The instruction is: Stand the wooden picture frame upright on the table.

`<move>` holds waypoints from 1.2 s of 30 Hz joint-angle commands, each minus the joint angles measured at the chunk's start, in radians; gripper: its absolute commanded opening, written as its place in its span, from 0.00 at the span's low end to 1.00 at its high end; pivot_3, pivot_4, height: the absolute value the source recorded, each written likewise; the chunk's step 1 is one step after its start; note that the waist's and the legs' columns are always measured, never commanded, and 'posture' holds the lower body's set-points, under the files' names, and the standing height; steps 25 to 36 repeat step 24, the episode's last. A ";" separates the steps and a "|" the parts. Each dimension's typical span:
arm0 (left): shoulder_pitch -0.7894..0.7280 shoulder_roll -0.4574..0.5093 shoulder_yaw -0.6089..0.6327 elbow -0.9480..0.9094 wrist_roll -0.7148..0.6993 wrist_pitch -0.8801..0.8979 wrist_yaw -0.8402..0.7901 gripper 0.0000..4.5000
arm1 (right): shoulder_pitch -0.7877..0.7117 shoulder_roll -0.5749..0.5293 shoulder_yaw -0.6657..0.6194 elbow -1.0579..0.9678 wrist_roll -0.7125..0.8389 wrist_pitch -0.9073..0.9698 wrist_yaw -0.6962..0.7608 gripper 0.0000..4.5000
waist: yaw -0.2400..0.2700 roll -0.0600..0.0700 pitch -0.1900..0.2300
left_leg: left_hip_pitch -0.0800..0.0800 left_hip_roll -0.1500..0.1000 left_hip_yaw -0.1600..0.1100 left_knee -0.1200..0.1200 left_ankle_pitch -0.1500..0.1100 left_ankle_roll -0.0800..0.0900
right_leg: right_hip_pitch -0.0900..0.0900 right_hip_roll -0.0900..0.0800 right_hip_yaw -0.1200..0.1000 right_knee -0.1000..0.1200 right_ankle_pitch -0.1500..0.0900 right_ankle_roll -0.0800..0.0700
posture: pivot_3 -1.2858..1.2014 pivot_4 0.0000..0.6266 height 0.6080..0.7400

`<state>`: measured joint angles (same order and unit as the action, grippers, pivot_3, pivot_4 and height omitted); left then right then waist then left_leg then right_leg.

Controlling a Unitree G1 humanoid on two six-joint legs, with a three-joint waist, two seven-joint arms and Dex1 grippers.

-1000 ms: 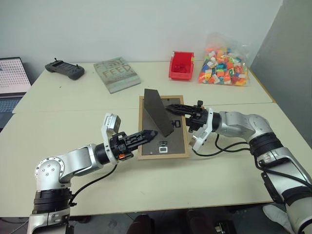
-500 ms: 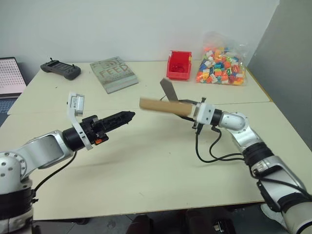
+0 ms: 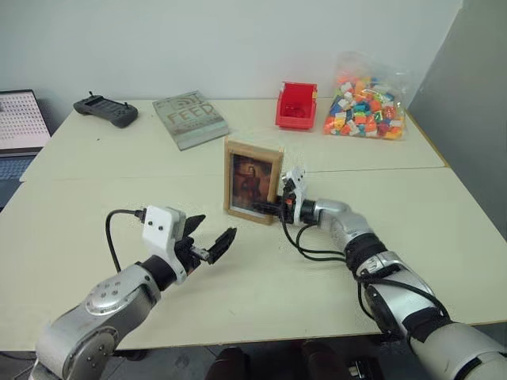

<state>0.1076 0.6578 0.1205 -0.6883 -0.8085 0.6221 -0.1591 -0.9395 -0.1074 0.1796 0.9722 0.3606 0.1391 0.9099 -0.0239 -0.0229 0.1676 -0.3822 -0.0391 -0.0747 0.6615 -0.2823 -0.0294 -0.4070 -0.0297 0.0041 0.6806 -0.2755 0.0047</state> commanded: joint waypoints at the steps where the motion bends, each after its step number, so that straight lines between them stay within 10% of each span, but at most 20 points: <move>1: 0.025 -0.007 0.024 -0.017 0.056 -0.047 -0.058 1.00 | -0.006 0.003 -0.049 0.031 -0.031 -0.004 0.002 0.30 | 0.000 0.000 0.000 | 0.001 0.000 0.000 0.000 -0.001 0.001 | 0.001 0.000 0.000 0.000 0.000 0.000 | 0.52 0.24 1.00; 12: -0.036 -0.022 0.030 0.050 0.109 -0.038 -0.157 1.00 | 0.114 -0.083 -0.080 -0.148 -0.096 0.072 0.015 0.83 | 0.000 0.000 0.000 | 0.001 0.000 0.000 0.000 -0.001 0.002 | 0.001 0.000 0.000 0.000 0.000 0.000 | 0.52 0.24 1.00; 16: -0.115 0.047 0.112 0.129 0.009 0.068 -0.229 1.00 | 0.308 -0.295 -0.083 -0.517 -0.088 0.211 0.082 0.99 | 0.019 0.000 0.000 | -0.001 0.000 -0.002 0.001 -0.001 0.003 | 0.001 0.000 -0.003 -0.001 0.000 0.000 | 0.52 0.24 1.00; 24: -0.274 0.241 0.213 0.367 -0.037 0.161 -0.454 1.00 | 0.360 -0.558 -0.186 -1.070 0.216 0.671 0.203 0.99 | 0.003 0.004 0.003 | 0.000 0.001 -0.004 -0.001 -0.002 0.003 | 0.001 0.001 -0.006 0.000 0.000 0.000 | 0.52 0.24 1.00; 36: -0.274 0.241 0.213 0.367 -0.037 0.161 -0.454 1.00 | 0.360 -0.558 -0.186 -1.070 0.216 0.671 0.203 0.99 | 0.003 0.004 0.003 | 0.000 0.001 -0.004 -0.001 -0.002 0.003 | 0.001 0.001 -0.006 0.000 0.000 0.000 | 0.52 0.24 1.00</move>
